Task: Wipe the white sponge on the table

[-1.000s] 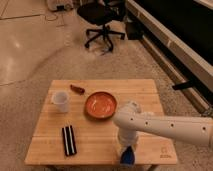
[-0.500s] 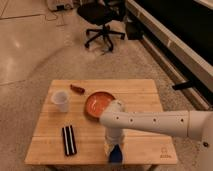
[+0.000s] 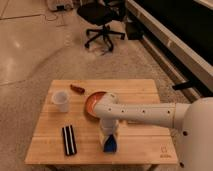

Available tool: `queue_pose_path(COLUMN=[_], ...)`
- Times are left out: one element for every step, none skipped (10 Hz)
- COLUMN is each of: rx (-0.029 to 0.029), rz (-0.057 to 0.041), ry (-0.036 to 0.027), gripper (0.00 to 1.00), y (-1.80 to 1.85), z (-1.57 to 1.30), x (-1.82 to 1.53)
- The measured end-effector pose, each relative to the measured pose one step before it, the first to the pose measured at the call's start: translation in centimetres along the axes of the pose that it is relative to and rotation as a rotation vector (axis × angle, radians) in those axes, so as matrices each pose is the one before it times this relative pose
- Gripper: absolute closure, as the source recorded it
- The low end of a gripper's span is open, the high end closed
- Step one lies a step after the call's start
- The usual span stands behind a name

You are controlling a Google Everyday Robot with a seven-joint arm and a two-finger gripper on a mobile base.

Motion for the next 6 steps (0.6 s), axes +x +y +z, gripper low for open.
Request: queue_pose_path(rx=[0.01558,0.01117,0.01399,0.01276,0.01193,0.01232], rz=[0.01579,0.01485,0.02384,0.02233,0.01728,0.01995], ry=[-0.00134,-0.00154,-0.00143,0.00238,0.00688,0.00981], gripper=[1.0,1.0,1.0,1.0,1.0,1.0], y=[-1.214,-0.999,-1.56,-1.552,-1.323,-1.551], z=[0.01,-0.034,0.05,0.166,0.216,0.352], x=[-0.904,-0.588,-0.59,-0.241,0.07,0.294])
